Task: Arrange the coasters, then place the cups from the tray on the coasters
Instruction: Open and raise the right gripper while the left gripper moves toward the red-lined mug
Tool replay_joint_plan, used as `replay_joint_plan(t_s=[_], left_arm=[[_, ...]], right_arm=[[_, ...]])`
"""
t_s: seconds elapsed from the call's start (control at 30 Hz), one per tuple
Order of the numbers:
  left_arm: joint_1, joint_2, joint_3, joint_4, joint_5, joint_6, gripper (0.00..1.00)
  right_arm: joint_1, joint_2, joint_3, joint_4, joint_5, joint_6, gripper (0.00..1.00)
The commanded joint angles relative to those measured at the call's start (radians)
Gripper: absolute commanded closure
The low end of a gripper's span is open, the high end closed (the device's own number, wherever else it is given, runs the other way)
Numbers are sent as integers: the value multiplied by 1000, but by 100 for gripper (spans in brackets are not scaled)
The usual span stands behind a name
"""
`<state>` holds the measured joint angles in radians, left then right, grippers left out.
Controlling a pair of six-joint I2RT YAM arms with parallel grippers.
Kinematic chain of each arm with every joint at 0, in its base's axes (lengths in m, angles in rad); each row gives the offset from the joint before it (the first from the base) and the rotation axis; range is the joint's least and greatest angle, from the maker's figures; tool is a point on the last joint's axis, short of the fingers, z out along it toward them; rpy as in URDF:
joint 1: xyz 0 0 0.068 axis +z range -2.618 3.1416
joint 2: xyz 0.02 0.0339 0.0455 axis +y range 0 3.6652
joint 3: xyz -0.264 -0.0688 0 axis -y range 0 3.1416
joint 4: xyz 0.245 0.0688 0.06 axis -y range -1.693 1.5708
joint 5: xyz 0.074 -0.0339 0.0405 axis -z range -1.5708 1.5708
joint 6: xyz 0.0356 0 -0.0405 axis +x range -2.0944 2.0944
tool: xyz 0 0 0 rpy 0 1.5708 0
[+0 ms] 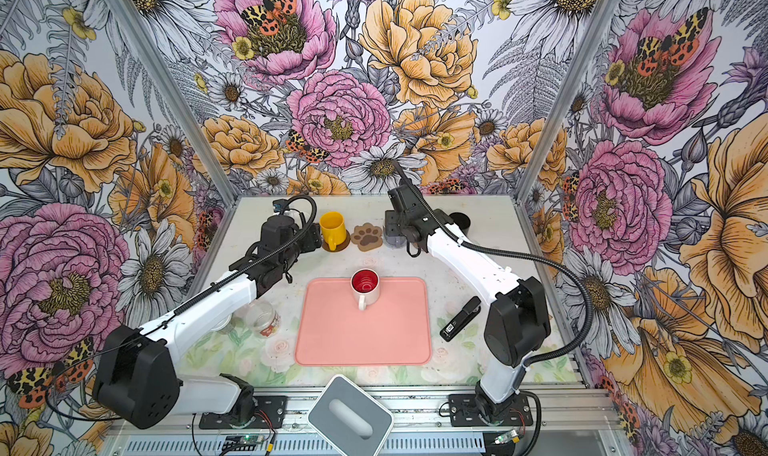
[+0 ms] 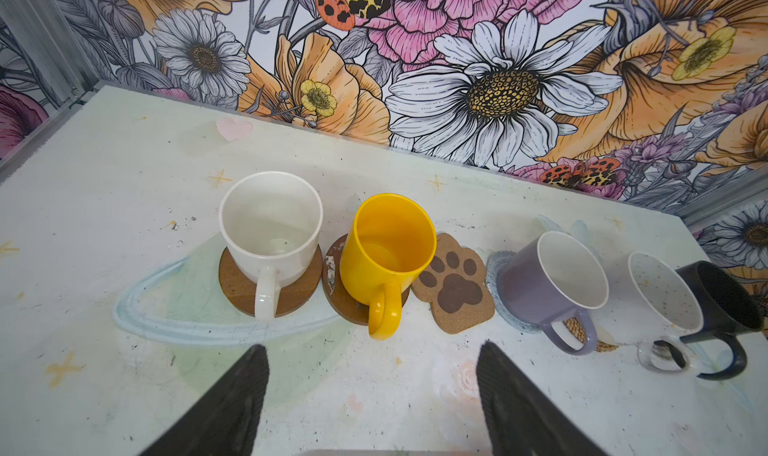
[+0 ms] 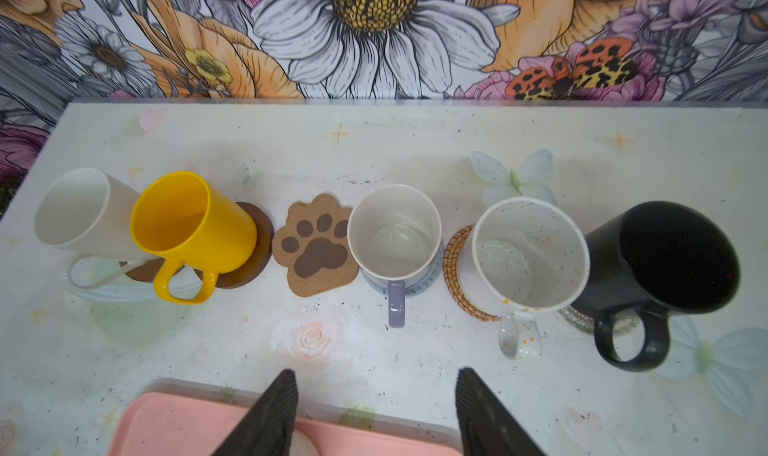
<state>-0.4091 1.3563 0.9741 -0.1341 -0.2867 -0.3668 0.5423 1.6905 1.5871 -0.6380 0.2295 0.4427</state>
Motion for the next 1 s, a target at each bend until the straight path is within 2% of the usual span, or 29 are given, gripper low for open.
replay_joint_plan(t_s=[0.0, 0.13, 0.37, 0.43, 0.77, 0.97], left_arm=[[-6, -21, 25, -53, 33, 9, 20], [-34, -14, 72, -122, 50, 52, 20], [-101, -31, 97, -177, 70, 92, 20], [-116, -40, 95, -187, 116, 88, 20], [-245, -89, 86, -333, 162, 80, 20], [-306, -125, 86, -426, 172, 80, 17]], right_arm=[[22, -88, -36, 36, 108, 45, 36], [31, -195, -164, 132, 155, 112, 32], [30, -332, -416, 328, 184, 122, 27], [30, -357, -469, 367, 202, 123, 25], [24, -431, -594, 504, 218, 87, 17], [11, -464, -664, 585, 220, 83, 8]])
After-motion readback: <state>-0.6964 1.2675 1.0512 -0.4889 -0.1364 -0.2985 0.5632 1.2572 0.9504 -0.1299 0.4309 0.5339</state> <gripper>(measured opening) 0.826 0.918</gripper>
